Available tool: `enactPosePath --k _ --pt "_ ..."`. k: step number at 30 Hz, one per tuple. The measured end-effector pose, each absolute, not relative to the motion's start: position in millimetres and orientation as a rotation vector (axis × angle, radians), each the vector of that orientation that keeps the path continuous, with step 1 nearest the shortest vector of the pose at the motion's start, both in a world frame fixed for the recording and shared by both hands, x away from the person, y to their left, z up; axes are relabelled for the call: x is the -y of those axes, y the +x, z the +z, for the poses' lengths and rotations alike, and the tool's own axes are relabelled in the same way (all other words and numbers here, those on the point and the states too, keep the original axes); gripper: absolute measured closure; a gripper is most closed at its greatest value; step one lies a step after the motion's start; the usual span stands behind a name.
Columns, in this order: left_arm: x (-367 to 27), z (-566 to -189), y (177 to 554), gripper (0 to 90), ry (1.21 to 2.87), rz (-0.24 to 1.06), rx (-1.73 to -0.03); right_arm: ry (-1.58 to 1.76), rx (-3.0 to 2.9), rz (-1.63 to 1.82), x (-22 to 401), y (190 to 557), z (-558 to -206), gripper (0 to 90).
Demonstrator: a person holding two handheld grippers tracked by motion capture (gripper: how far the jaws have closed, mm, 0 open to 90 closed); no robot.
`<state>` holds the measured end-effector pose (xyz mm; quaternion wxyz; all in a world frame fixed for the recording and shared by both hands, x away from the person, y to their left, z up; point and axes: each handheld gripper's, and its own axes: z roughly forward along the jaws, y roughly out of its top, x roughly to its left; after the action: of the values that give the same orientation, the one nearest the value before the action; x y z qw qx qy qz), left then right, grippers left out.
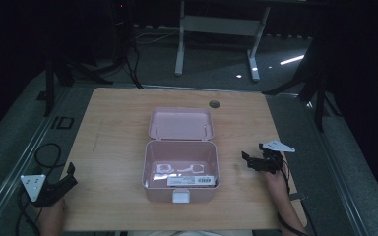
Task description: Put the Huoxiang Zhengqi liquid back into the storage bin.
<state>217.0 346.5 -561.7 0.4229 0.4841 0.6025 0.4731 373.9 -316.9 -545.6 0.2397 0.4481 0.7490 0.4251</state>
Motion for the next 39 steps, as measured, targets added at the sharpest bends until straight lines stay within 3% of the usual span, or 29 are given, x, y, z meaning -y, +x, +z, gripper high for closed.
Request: enactPosePath --k 13,39 --pt "-347 -562 217 2.1 1.216 1.183 -1.508 1.321 -1.936 1.079 353 361 -548 13.2" --pt "-347 -562 217 2.1 1.212 1.18 -1.506 1.487 -1.693 1.005 377 353 -547 13.2"
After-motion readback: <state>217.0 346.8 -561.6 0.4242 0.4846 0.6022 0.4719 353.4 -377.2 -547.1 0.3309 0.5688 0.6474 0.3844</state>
